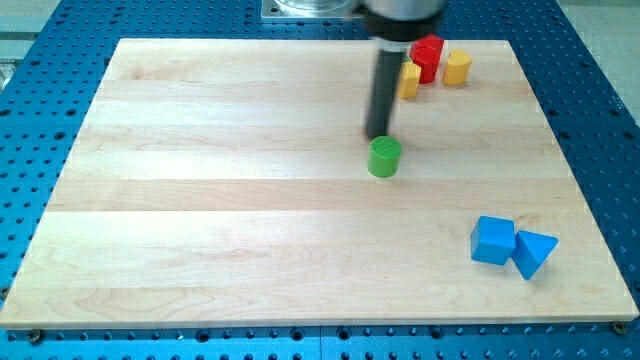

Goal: Move the green circle to the top left of the blue cube

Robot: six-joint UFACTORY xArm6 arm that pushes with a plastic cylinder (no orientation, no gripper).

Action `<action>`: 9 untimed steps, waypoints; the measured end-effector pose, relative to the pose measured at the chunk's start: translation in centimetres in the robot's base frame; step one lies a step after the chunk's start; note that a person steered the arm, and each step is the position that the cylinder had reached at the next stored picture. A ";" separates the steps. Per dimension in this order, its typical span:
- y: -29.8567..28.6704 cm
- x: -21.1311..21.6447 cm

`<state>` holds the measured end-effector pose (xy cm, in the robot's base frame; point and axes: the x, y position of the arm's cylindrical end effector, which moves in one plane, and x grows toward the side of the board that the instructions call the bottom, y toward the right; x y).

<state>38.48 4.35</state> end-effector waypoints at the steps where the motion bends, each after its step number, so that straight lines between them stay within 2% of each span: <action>1: -0.9 4.4; 2: 3.2 5.4; 3: 4.4 5.0; 4: 1.3 5.3; 6: 1.3 4.8; 9: 14.5 2.7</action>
<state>41.16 18.84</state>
